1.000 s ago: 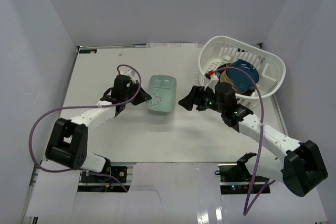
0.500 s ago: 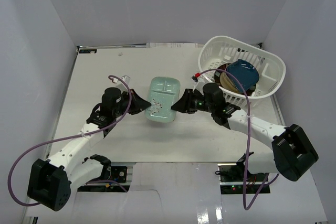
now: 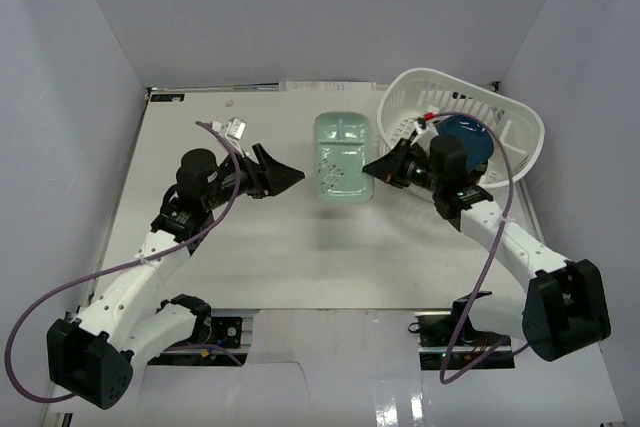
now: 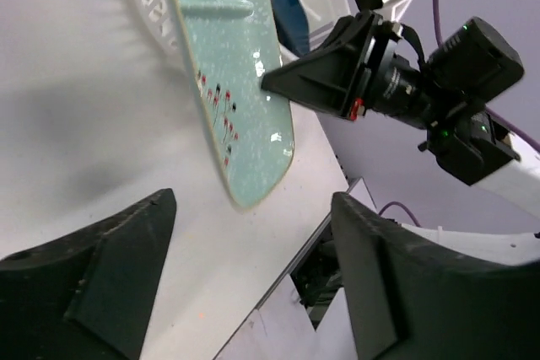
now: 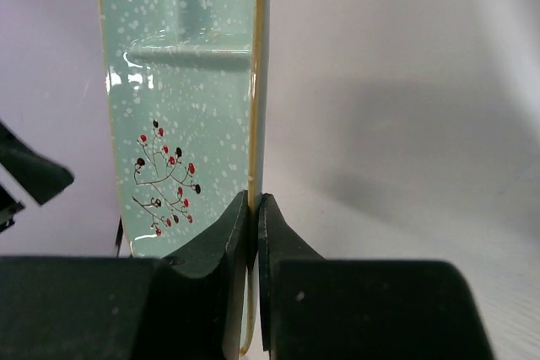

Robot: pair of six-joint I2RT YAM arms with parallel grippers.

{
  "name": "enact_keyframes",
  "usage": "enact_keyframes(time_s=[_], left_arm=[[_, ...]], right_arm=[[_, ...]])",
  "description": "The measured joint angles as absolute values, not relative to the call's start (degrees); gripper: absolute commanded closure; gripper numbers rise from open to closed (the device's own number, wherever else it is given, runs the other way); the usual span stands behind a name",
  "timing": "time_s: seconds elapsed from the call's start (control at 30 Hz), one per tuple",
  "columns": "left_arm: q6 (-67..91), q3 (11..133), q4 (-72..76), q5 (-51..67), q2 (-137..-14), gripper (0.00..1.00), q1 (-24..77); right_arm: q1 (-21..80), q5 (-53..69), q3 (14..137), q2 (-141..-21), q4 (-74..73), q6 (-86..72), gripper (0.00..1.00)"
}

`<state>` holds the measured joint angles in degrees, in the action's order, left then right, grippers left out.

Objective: Place the plates into the plastic bin on the countertop

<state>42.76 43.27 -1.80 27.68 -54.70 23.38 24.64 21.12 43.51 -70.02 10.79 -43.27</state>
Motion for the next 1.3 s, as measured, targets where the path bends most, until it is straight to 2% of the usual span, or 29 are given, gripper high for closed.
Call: enact_keyframes(time_s=[0.2,0.4,0.5,0.7,0.73,0.77,0.83,0.87,1.0,1.03,1.07,1.3], left_arm=[[40.36,49.71,-3.25,29.39,-55.64,0.04,23.38],[36.25,51.18,-7.42,29.17,-56.69,0.02,23.38],[33.26,51.18,-10.7,27.62,-56.55,0.02,23.38],[28.32,49.21,-15.51,23.53,-54.65,0.02,23.38],[27.9,48.62,-16.05,23.11,-54.28,0.02,23.38],[27.57,48.07,-16.62,22.74,-54.02,0.02,23.38],[27.14,47.48,-17.19,22.2,-54.0,0.02,23.38],[26.96,47.4,-17.67,21.87,-54.02,0.02,23.38],[26.81,47.4,-17.98,21.58,-54.02,0.02,23.38],[26.81,47.42,-18.02,21.54,-54.0,0.02,23.38],[26.81,47.53,-18.11,21.5,-54.02,0.02,23.38],[26.81,54.11,-19.9,21.37,-53.95,0.02,23.38]], right_arm=[[3.99,23.92,46.74,-65.23,8.69,-44.84,0.92],[-15.86,24.18,47.37,-65.23,8.43,-45.89,0.92],[-19.33,21.34,47.46,-68.2,7.6,-45.78,0.92],[-19.25,18.74,47.48,-75.88,4.38,-44.49,0.92],[-19.16,18.52,47.48,-76.75,3.68,-44.42,0.89],[-19.09,18.31,47.48,-77.1,3.14,-44.51,0.69],[-18.92,17.93,47.51,-76.82,3.16,-44.42,0.46],[-18.85,17.56,47.66,-76.25,3.16,-44.03,0.28],[-18.83,16.62,50.68,-74.24,2.74,-42.15,0.02],[-18.85,16.56,51.66,-73.67,2.74,-41.95,0.02],[-18.83,16.4,52.62,-72.86,2.79,-41.56,0.1],[-17.34,16.29,56.6,-64.55,1.48,-40.53,0.1]])
